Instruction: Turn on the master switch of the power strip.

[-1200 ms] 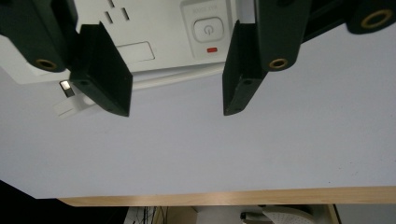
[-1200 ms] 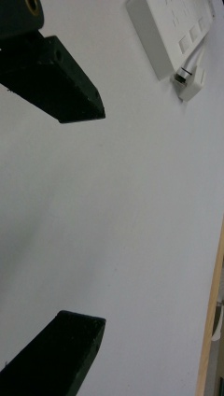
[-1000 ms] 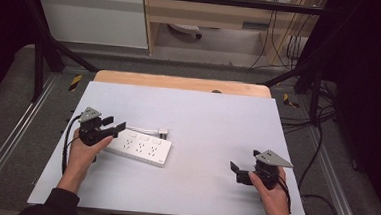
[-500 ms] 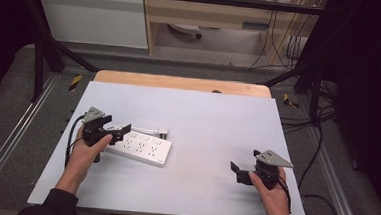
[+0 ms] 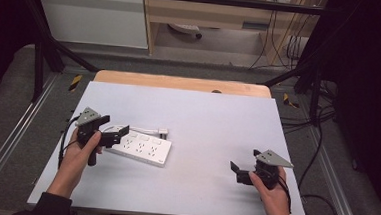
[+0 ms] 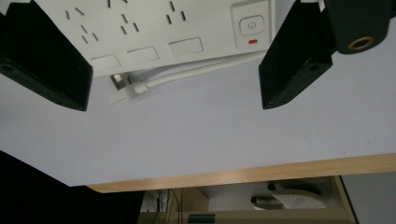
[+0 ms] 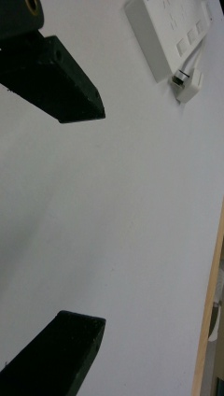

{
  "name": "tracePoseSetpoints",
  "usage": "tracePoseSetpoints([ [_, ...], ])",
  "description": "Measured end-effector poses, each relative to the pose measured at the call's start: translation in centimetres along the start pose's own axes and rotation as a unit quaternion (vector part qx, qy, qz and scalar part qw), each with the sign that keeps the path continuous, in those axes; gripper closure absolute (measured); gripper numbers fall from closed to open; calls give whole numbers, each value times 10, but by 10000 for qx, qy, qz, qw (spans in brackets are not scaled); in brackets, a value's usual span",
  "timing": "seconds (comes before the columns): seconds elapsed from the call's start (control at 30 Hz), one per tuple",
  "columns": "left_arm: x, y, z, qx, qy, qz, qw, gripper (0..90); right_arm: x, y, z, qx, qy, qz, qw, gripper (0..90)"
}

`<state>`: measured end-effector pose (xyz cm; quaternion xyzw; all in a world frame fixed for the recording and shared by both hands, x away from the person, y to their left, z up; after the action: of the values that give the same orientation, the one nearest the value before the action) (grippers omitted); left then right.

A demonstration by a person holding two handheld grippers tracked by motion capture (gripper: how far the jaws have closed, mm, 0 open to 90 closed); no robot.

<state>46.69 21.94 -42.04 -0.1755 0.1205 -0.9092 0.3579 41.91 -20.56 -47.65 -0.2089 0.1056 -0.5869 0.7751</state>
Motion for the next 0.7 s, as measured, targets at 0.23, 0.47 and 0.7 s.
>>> tracePoseSetpoints([
  [0.23,7,-23,-5,114,70,41,9999,99,0,0,0,4,0,13,10000,28],
  [0.47,3,-44,-14,248,50,136,9996,103,0,0,1,14,4,5,10000,28],
  [0.7,-8,-62,-29,283,-2,198,9994,107,2,0,0,9,6,-18,10000,28],
])
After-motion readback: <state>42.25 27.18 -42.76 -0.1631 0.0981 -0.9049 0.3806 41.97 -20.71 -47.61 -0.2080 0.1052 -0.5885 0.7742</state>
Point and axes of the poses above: each handheld gripper's, and its own axes: y roughly forward along the jaws, z roughly out of its top, x roughly to its right, the point moved 9 cm from there along y, roughly forward along the jaws, and after that the axes turned 15 degrees about -z, right-handed, at the moved point
